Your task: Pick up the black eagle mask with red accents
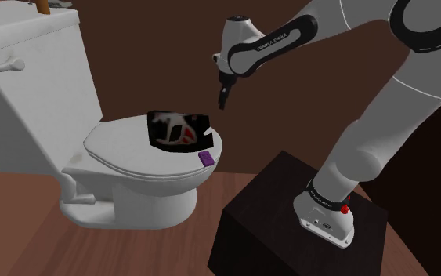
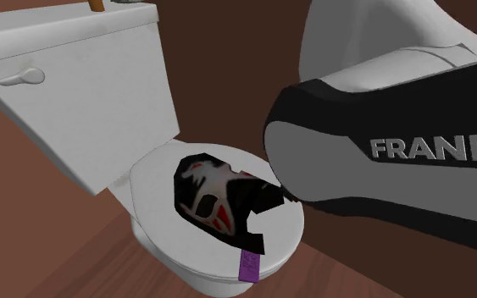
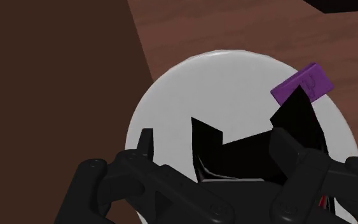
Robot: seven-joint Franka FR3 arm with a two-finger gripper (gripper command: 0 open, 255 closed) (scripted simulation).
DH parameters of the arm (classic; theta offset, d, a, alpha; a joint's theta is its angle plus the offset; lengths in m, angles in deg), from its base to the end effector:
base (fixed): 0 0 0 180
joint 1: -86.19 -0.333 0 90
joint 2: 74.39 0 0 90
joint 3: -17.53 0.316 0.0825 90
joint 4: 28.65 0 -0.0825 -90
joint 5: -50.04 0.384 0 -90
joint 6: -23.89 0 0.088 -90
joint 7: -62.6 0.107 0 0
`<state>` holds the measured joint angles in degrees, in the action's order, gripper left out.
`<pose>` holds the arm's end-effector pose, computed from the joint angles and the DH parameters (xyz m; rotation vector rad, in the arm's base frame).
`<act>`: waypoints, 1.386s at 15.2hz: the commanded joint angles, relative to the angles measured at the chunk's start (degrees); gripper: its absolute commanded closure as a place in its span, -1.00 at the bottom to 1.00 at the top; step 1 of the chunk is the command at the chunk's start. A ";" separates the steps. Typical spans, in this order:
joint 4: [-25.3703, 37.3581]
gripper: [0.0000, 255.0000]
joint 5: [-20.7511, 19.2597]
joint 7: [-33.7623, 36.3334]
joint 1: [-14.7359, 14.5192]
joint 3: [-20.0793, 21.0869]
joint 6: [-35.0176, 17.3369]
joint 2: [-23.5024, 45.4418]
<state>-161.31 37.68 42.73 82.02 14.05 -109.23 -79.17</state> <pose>0.5073 0.0021 0.3858 2.8762 0.7334 0.0945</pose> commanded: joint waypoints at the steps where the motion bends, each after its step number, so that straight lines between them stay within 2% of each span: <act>1: 2.29 -1.00 -0.31 -2.09 -0.17 -0.02 -2.88 4.58; 6: 8.19 -1.00 -1.20 -6.59 -0.45 0.57 -8.74 15.16; 13: 7.19 -1.00 -2.34 -5.19 -0.48 0.25 -13.47 18.95; 16: 7.14 -1.00 -2.43 -5.07 -0.50 0.20 -13.85 19.28; 17: 7.09 1.00 -2.46 -5.03 -0.51 0.20 -13.91 19.29; 21: 7.11 1.00 -2.46 -5.02 -0.52 0.20 -13.89 19.29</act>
<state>-154.20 35.22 37.71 81.51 14.24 -123.10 -59.90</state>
